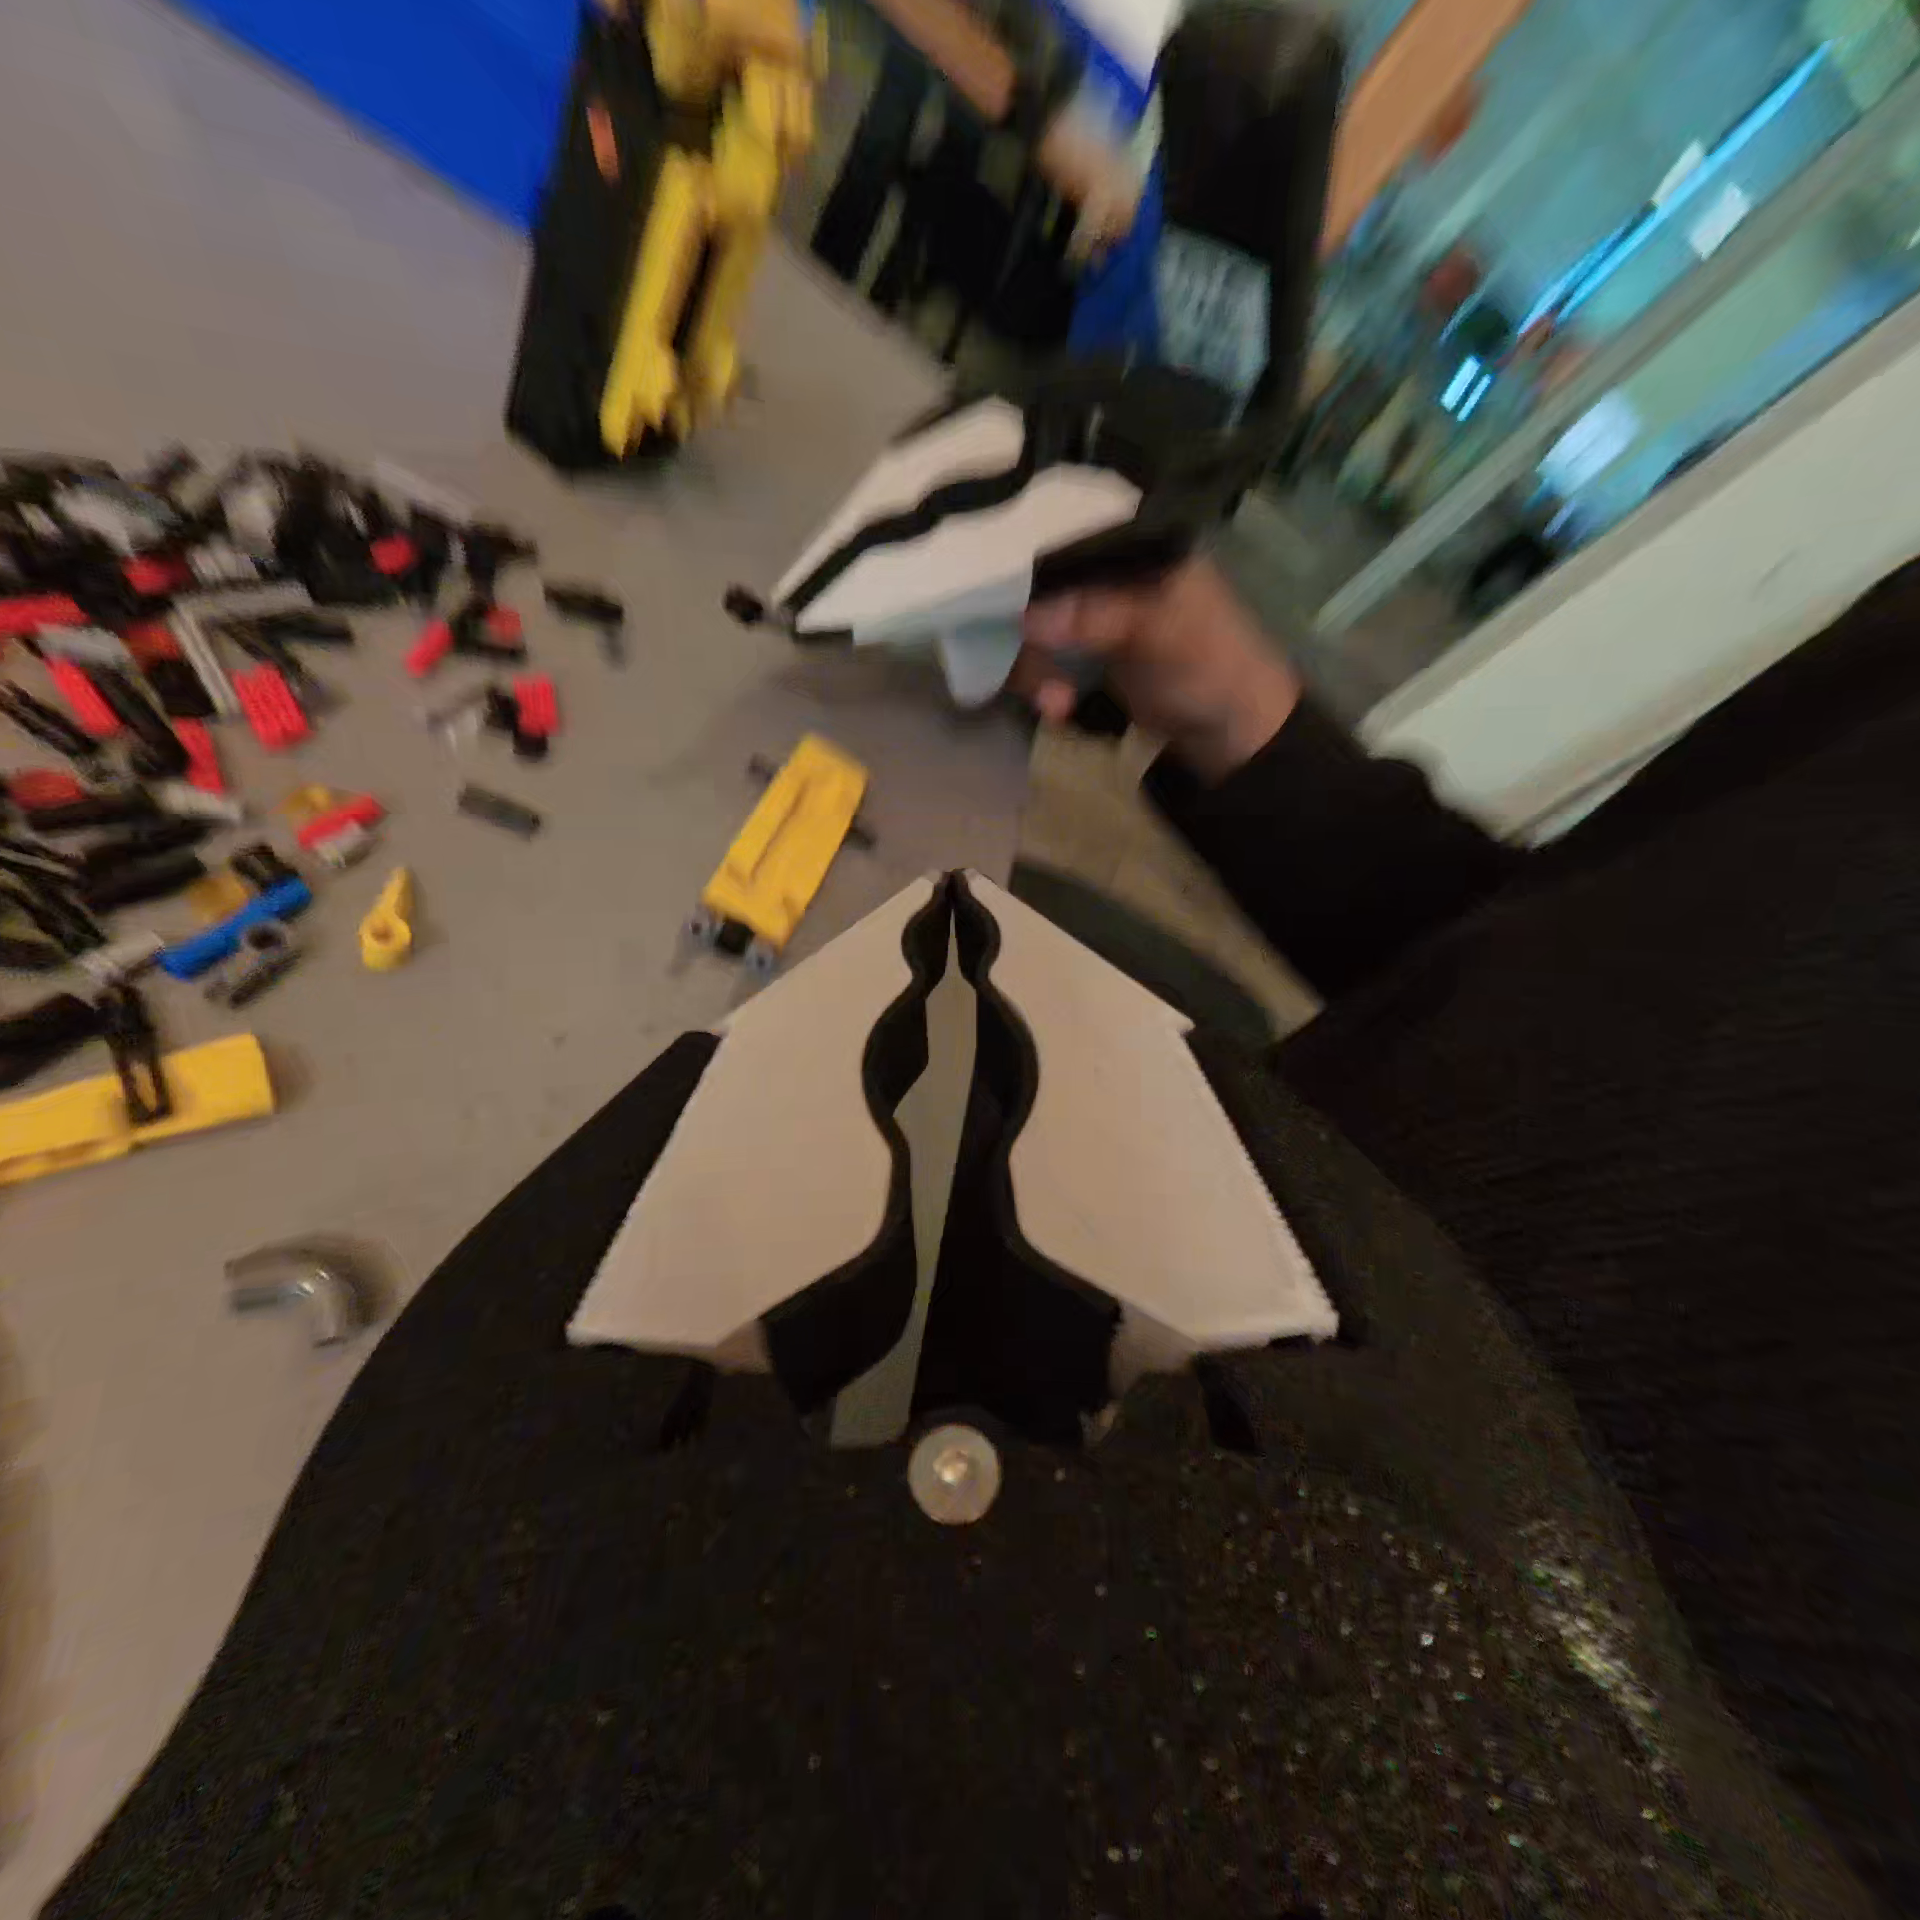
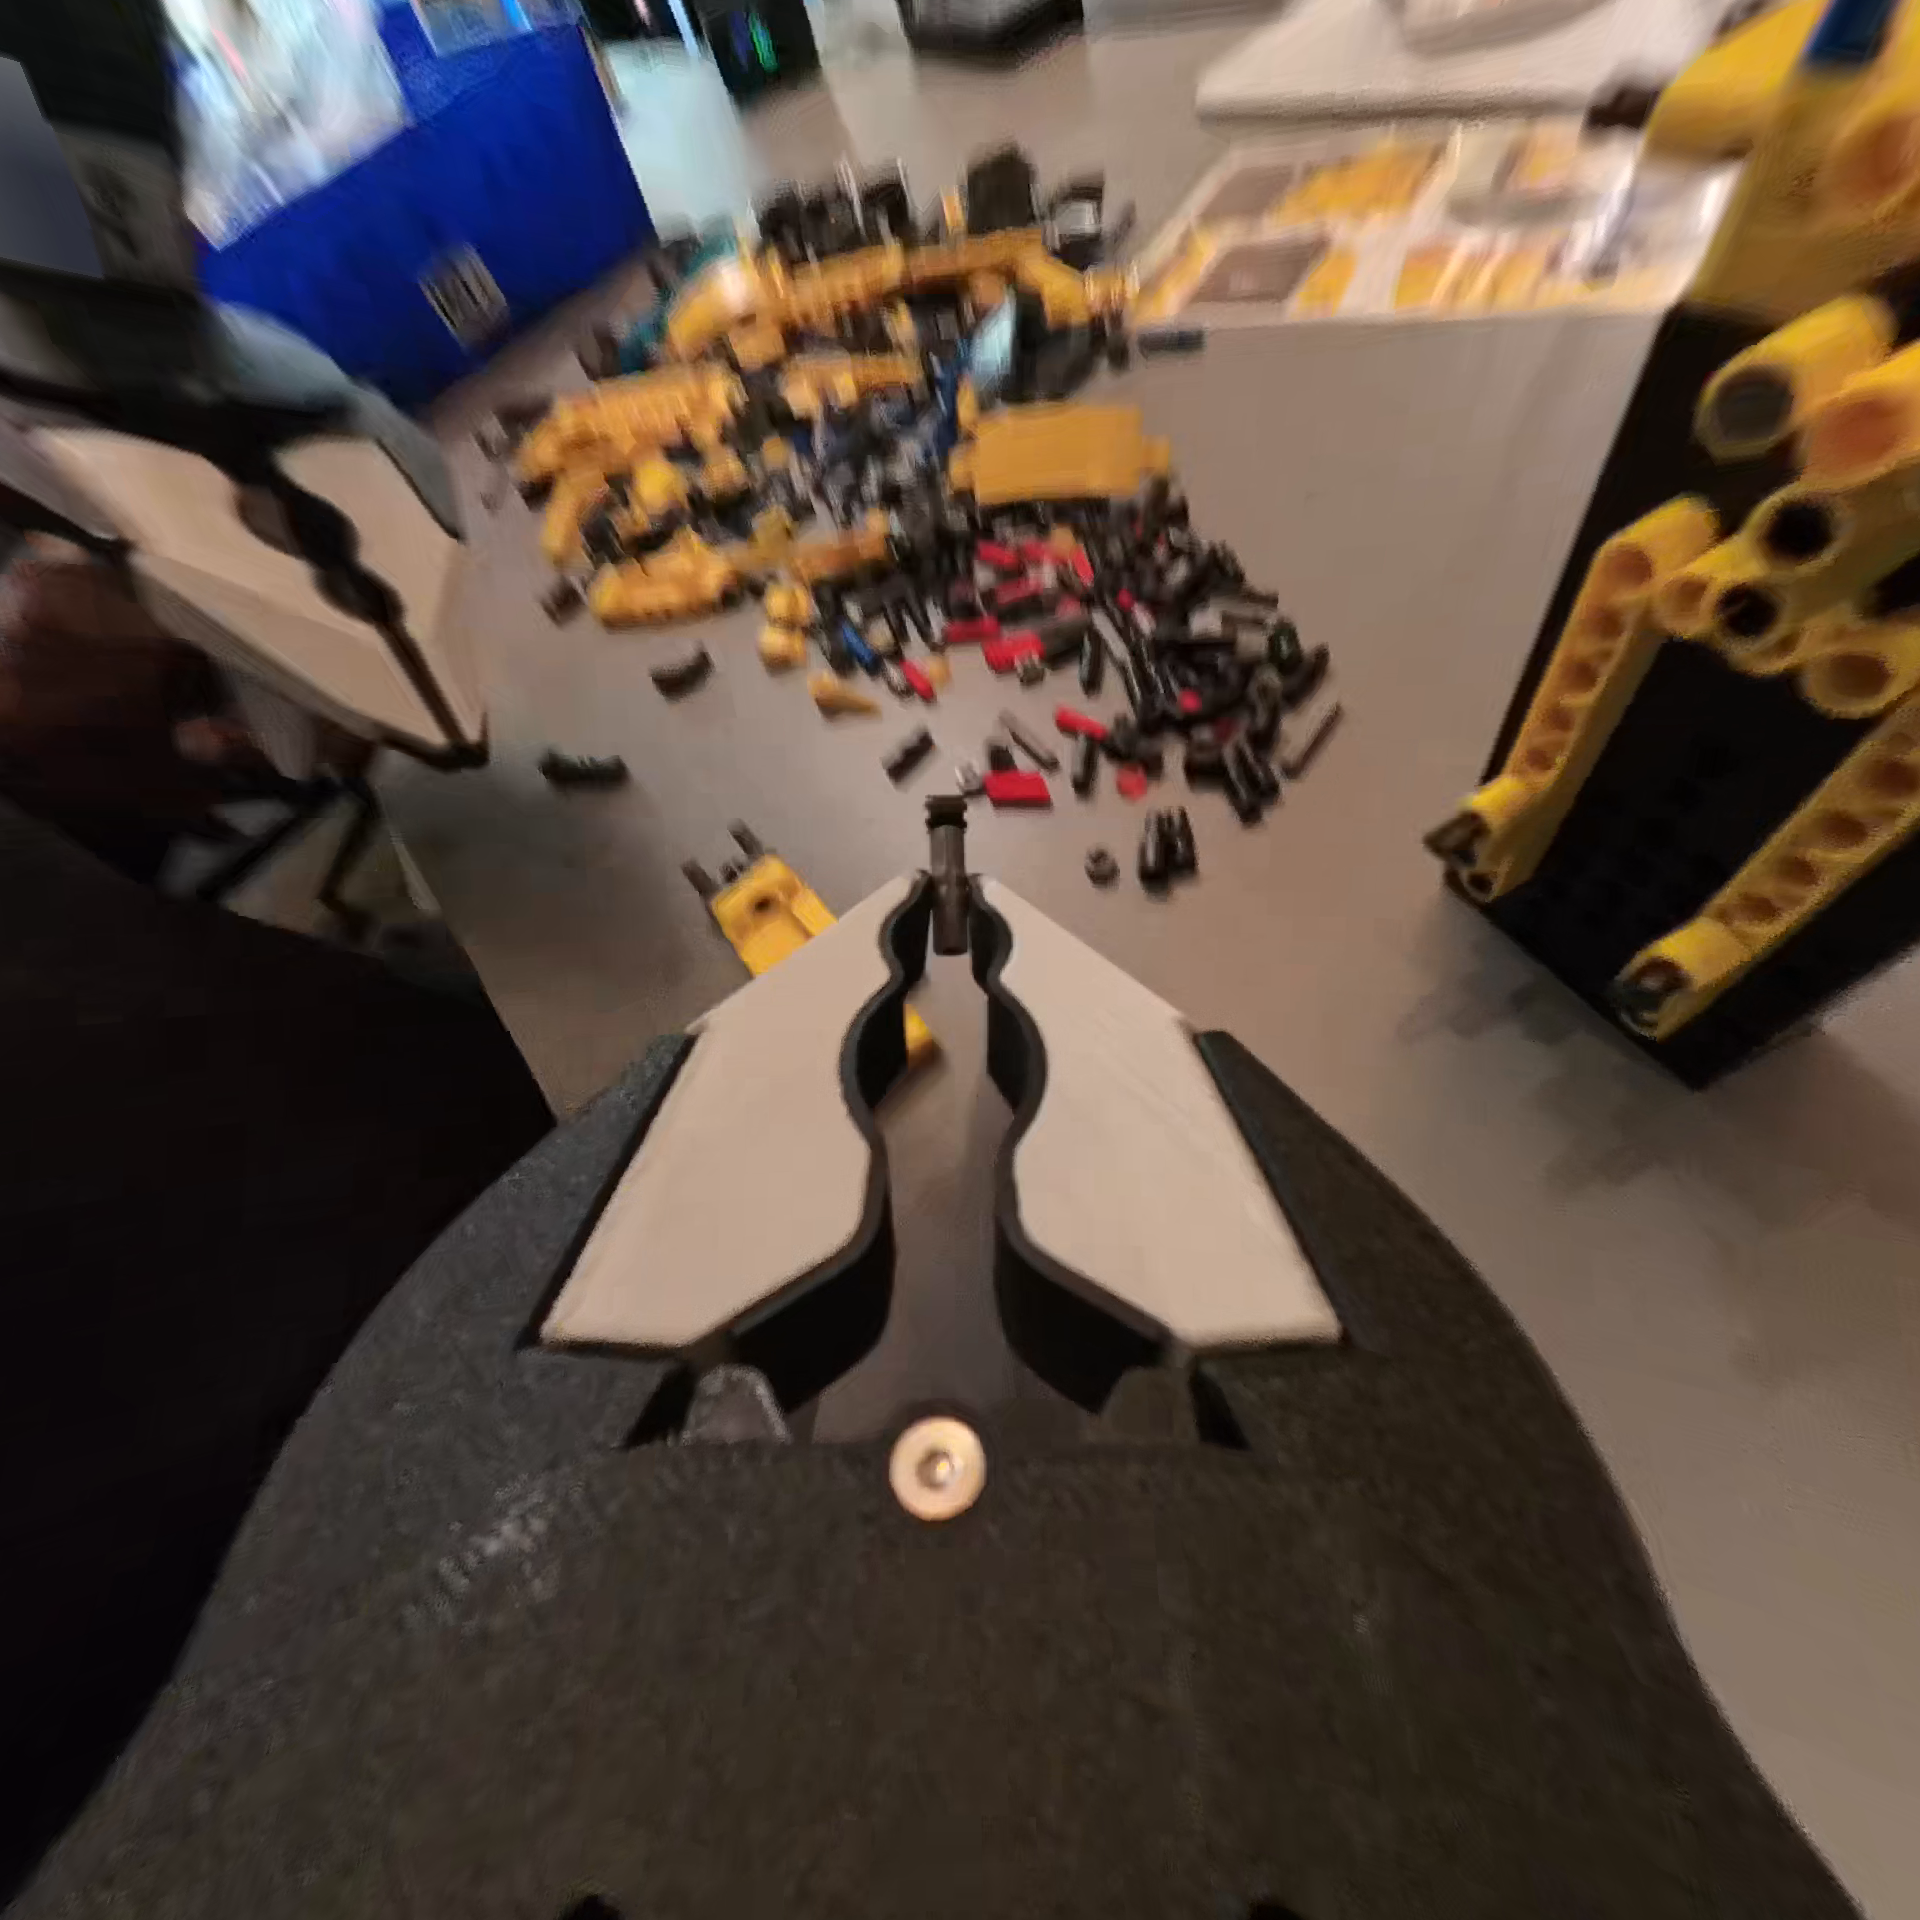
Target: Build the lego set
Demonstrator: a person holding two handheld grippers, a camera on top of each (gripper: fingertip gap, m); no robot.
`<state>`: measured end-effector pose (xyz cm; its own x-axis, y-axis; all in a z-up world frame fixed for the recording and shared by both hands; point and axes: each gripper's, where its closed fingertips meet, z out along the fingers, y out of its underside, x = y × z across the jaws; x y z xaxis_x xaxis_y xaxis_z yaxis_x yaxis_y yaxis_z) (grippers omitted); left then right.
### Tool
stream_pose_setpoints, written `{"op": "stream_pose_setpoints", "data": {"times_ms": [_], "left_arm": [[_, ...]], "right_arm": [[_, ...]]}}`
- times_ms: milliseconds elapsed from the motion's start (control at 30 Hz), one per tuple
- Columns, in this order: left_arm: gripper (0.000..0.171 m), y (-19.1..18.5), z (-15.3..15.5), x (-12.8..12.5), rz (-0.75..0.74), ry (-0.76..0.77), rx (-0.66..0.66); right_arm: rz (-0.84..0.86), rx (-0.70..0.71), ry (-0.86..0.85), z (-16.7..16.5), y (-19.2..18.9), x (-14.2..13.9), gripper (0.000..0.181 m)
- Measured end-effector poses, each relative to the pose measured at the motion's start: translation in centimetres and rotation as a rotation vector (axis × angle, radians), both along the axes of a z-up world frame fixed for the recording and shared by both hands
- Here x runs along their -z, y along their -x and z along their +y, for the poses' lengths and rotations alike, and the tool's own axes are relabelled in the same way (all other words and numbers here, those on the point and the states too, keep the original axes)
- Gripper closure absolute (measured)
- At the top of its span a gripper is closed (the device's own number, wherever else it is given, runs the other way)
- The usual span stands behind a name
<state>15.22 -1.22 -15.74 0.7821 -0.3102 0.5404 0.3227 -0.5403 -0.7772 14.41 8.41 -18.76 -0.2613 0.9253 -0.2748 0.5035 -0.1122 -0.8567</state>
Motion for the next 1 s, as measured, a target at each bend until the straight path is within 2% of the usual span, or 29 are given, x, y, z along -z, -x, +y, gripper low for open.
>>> {"op": "stream_pose_setpoints", "data": {"times_ms": [67, 133, 267, 433, 700, 867, 1000], "left_arm": [[0.171, -1.4, 0.0, 2.3, 0.115, 0.105, 0.048], [0.171, -2.3, 0.2, 3.4, 0.179, 0.151, 0.067], [0.171, -2.7, 1.1, 4.8, 0.262, 0.207, 0.057], [0.171, -1.1, 1.9, 6.5, 0.366, 0.272, -0.02], [0.171, 0.6, 2.9, 6.5, 0.351, 0.282, -0.104], [0.171, 1.9, 4.1, 6.5, 0.392, 0.266, -0.148], [0.171, 2.2, 4.9, 5.9, 0.353, 0.241, -0.159]], "right_arm": [[-0.102, -0.008, -0.119, 0.5, -0.8, 2.1, 0.175], [-0.153, -0.019, -0.171, 0.6, -1.4, 3.2, 0.175], [-0.161, -0.022, -0.184, 0.3, -1.6, 3.5, 0.175], [-0.171, -0.023, -0.2, -0.3, -2.2, 3.5, 0.175], [-0.191, -0.052, -0.149, -2.3, -4.0, 3.5, 0.175], [-0.176, -0.108, -0.091, -5.0, -4.3, 3.3, 0.175], [-0.148, -0.148, -0.062, -6.7, -3.7, 3.0, 0.174]]}}
